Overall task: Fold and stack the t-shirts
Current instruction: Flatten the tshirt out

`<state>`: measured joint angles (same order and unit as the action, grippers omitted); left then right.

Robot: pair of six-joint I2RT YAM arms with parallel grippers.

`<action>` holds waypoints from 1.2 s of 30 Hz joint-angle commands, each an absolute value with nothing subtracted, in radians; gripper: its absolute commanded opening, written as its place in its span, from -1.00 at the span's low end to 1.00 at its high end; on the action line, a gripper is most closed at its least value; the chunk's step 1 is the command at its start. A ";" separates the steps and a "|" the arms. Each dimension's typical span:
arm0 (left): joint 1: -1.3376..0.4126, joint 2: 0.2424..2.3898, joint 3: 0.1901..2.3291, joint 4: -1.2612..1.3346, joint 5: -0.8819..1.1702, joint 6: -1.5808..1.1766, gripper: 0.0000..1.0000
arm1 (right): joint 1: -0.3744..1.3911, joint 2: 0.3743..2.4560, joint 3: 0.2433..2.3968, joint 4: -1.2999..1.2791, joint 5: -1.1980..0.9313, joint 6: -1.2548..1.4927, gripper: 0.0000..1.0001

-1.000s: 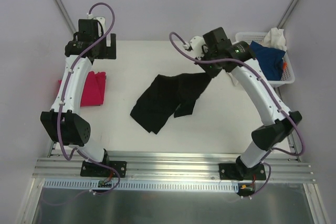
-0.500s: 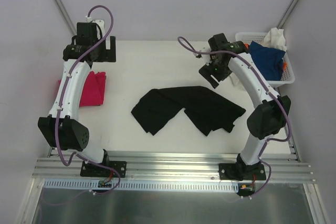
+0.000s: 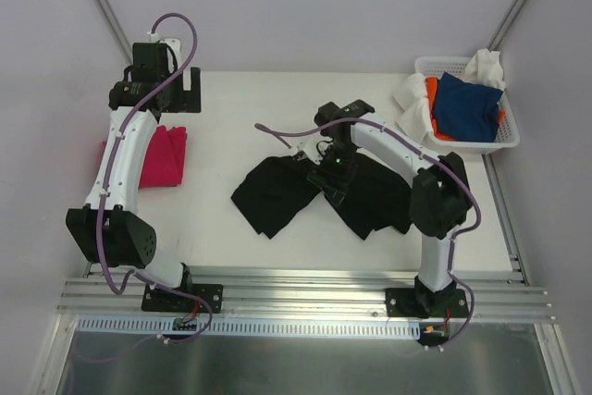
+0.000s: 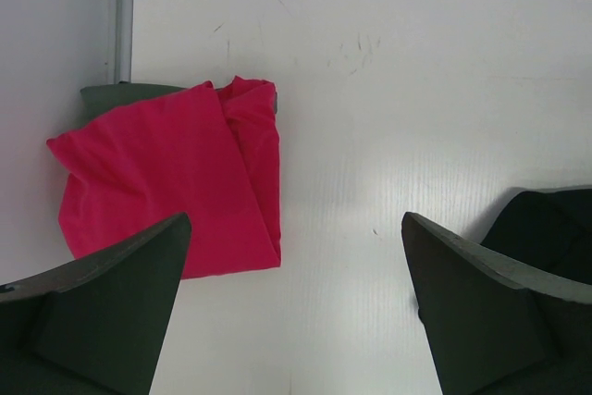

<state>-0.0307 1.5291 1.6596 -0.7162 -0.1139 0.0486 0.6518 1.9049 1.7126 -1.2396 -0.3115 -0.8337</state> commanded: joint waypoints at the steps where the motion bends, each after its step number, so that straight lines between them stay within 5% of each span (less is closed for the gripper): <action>1: -0.020 1.470 1.669 -0.709 -0.136 0.077 0.98 | 0.641 1.949 1.698 -1.252 -0.328 -0.893 0.31; 36: -0.006 1.503 1.681 -0.710 -0.150 0.095 0.98 | 0.607 2.212 1.779 -1.068 -0.088 -0.861 0.29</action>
<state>-0.0174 1.5070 1.6596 -0.7162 -0.1394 0.0902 0.6128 2.2131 1.7725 -1.1114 -0.1623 -0.8661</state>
